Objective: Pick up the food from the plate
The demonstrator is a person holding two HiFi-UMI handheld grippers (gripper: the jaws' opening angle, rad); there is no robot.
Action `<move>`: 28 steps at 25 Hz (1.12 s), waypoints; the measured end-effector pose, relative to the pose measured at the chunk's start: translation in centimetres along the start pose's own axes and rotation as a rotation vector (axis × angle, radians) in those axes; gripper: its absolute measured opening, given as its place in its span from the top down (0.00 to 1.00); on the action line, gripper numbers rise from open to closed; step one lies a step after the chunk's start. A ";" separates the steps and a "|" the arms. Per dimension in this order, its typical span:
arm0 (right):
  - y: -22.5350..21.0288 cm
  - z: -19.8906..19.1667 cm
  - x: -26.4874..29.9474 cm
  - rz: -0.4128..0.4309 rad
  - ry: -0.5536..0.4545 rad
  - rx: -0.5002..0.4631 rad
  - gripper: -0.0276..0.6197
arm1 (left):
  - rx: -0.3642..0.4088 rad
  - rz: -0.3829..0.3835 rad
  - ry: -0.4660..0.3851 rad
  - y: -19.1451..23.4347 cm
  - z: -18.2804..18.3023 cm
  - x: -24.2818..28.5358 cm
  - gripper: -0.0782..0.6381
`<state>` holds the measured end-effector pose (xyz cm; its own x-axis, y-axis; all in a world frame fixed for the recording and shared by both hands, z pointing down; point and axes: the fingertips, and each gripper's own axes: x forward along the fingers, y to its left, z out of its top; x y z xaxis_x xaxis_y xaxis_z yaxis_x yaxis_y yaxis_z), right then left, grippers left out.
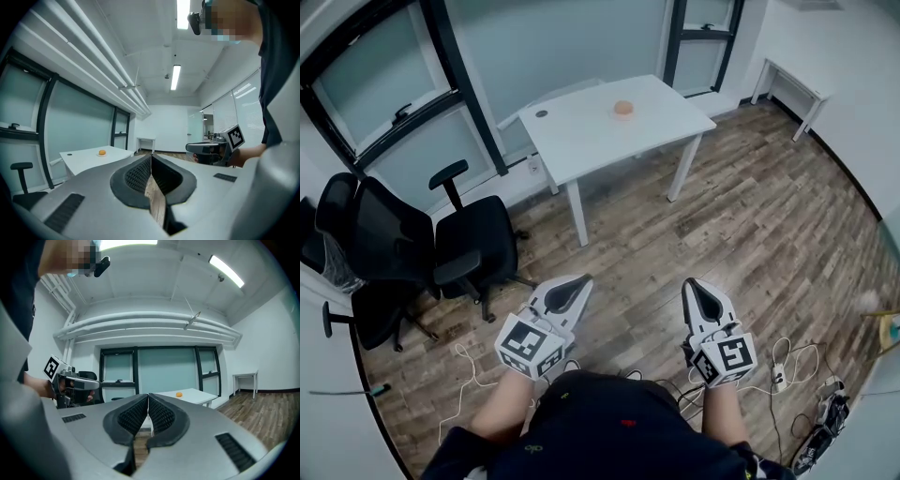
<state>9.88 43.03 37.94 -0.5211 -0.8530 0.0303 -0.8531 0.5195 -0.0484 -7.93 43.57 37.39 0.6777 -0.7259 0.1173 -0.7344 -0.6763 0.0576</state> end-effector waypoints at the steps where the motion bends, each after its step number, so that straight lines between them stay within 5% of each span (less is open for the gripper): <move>1: -0.9 -0.4 -0.5 0.000 0.003 0.011 0.92 | 0.003 0.006 0.005 -0.5 -0.1 0.5 0.86; 12: -9.5 -4.5 -1.8 -0.038 0.057 0.156 0.92 | 0.012 0.007 0.071 -3.9 -1.3 6.7 0.86; 21: -15.2 -3.3 2.1 -0.112 0.083 0.108 0.92 | 0.002 -0.095 0.032 -0.4 0.2 15.6 0.86; 28: -17.5 -2.4 10.4 -0.132 0.096 0.087 0.92 | 0.000 -0.130 0.023 6.8 1.2 20.5 0.86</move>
<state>19.35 25.20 41.54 -0.4085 -0.9024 0.1374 -0.9110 0.3936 -0.1234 0.99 23.96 38.96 0.7662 -0.6289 0.1317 -0.6403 -0.7645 0.0743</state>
